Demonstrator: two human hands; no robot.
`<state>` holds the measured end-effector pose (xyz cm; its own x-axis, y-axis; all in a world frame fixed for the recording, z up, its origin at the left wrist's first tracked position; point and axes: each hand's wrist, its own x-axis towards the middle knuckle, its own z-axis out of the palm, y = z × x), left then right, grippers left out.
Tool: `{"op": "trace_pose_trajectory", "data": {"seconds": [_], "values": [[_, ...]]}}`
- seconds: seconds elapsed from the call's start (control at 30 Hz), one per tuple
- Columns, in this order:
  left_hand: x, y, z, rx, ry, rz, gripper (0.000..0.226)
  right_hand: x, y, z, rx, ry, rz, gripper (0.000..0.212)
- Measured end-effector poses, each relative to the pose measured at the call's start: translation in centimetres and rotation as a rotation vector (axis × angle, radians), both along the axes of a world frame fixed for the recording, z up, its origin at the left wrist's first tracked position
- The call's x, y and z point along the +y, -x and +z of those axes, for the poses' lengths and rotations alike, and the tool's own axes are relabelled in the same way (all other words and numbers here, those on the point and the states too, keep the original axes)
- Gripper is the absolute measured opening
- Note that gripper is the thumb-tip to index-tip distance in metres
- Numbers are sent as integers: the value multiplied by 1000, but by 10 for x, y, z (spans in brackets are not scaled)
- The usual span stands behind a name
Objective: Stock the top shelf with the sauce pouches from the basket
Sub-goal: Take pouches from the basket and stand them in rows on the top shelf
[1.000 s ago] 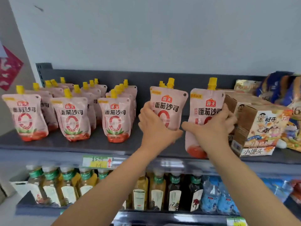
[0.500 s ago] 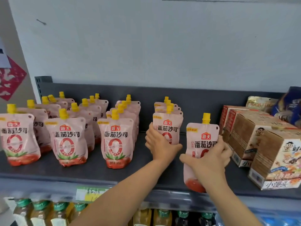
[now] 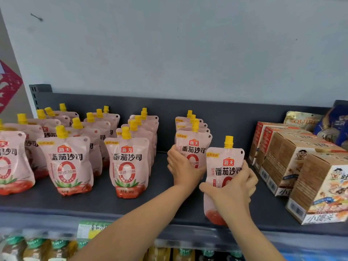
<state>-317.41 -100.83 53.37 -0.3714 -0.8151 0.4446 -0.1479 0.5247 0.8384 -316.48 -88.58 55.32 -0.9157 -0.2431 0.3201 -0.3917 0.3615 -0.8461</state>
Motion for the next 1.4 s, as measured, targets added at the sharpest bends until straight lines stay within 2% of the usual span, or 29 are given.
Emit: {"op": "trace_pose_trajectory", "data": {"seconds": [0.13, 0.23, 0.27, 0.33, 0.53, 0.67, 0.8, 0.97, 1.2, 1.27, 1.33, 1.4], "values": [[-4, -16, 5, -39, -10, -123, 89, -10, -2, 0, 31, 36, 8, 123], [-19, -30, 7, -20, -74, -251, 48, -22, -4, 0, 25, 108, 20, 123], [-24, -33, 9, 54, -159, -287, 34, -27, -6, -1, 25, 137, 23, 123], [-32, -39, 13, 184, -328, -308, 24, -38, -10, -4, 44, 167, 19, 123], [-36, -43, 24, 312, -541, -324, 26, -73, -23, -13, 79, 249, -44, 117], [-41, -43, 26, 290, -675, -403, 34, -78, -21, -16, 101, 223, -8, 117], [-46, -45, 30, 288, -725, -504, 49, -73, -19, -18, 73, 241, 59, 108], [-42, -49, 29, 275, -742, -606, 52, -76, -26, -14, 5, 356, 157, 103], [-43, -47, 28, 275, -771, -675, 59, -65, 32, 19, -273, 551, 261, 99], [-43, -46, 29, 274, -780, -687, 59, -68, 47, 29, -372, 481, 382, 103], [-42, -46, 30, 275, -783, -697, 60, -71, 47, 32, -443, 463, 522, 89], [-42, -45, 30, 273, -789, -717, 60, -75, 42, 31, -541, 529, 635, 84]]}}
